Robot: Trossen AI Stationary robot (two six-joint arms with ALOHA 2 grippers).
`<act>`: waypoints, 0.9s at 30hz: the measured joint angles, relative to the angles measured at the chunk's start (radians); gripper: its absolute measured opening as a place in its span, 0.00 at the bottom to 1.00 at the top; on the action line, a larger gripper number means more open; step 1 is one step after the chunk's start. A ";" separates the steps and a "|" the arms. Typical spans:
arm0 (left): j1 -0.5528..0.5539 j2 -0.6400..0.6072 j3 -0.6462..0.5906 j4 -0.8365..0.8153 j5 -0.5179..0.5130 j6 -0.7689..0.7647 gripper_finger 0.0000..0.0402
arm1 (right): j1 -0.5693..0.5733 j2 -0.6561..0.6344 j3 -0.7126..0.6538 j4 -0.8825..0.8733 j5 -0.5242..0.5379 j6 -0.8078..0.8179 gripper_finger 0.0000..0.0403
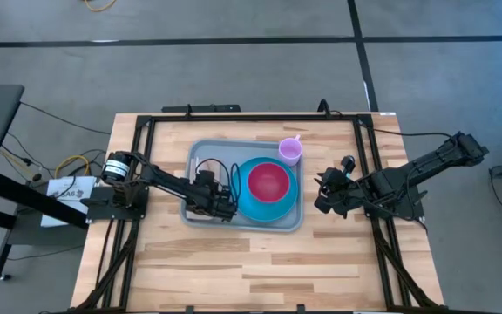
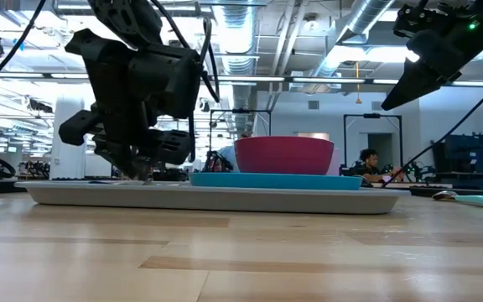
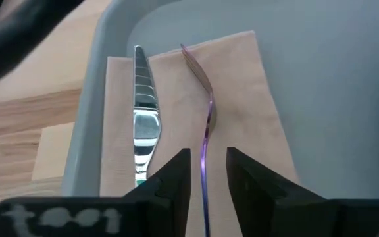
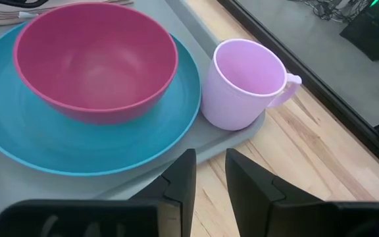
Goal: Set up tray
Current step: Adjust the fork on the brown napkin
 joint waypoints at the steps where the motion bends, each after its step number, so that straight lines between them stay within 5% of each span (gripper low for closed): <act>1: 0.000 0.000 0.000 0.002 0.000 -0.001 0.22 | 0.000 0.000 0.000 0.000 0.000 0.000 0.19; 27: -0.001 0.000 -0.080 0.145 0.030 -0.005 0.08 | 0.000 0.000 0.000 0.000 -0.001 0.000 0.19</act>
